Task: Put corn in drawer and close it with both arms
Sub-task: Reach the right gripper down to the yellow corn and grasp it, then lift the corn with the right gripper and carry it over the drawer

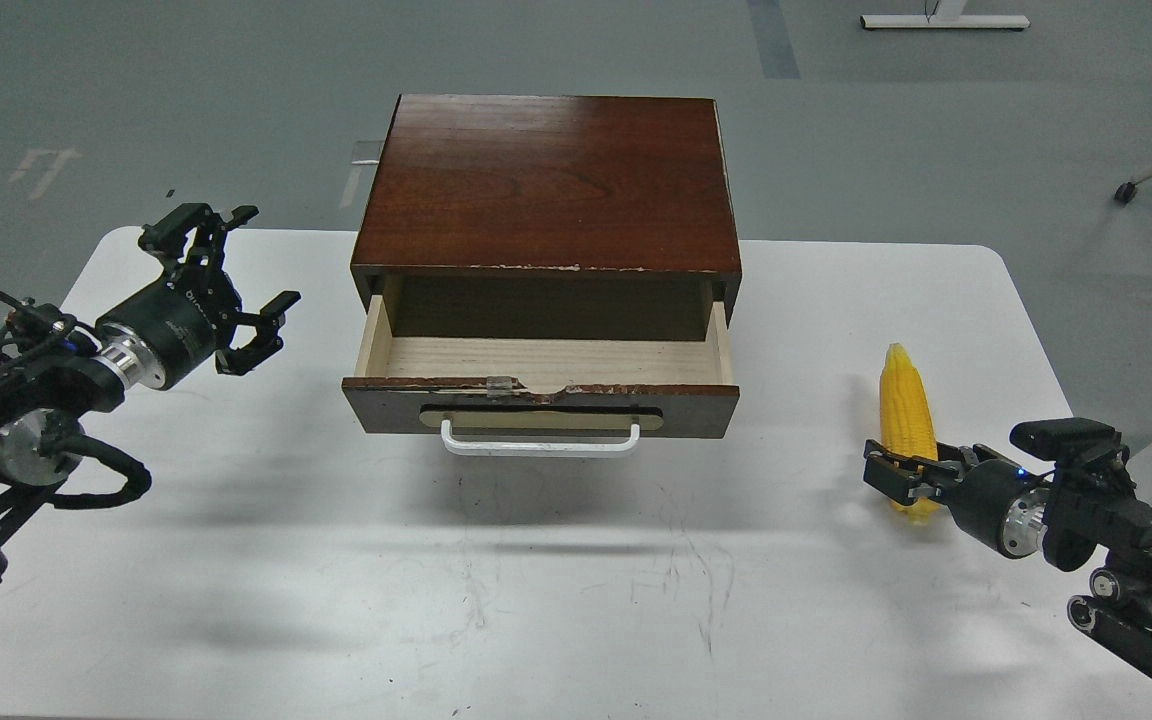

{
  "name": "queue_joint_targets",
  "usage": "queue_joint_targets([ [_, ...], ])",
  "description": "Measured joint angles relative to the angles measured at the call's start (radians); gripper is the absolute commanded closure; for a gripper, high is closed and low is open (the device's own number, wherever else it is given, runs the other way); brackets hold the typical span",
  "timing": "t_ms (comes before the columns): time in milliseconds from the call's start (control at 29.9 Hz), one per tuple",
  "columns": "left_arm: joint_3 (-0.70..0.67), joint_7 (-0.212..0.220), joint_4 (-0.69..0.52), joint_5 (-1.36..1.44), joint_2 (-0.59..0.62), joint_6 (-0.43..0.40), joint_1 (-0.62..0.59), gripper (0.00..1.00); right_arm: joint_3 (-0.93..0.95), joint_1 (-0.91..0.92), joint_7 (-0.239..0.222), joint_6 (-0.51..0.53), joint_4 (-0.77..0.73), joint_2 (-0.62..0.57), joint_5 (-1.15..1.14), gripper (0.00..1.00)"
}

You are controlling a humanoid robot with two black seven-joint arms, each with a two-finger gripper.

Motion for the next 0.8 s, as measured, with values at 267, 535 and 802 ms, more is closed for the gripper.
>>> queue_joint_targets([
  [267,-0.001,0.000,0.000,0.000,0.004,0.001,0.001,0.01,-0.006,0.100,0.013,-0.082,0.006,-0.068,0.039,1.00],
  [535,-0.001,0.000,0.000,0.000,0.041,-0.006,-0.002,0.01,-0.138,0.465,0.137,-0.173,-0.012,-0.231,-0.115,1.00],
  [802,-0.003,0.000,-0.001,0.000,0.057,-0.007,-0.007,0.01,-0.413,0.830,0.178,-0.301,-0.002,-0.139,-0.192,1.00],
])
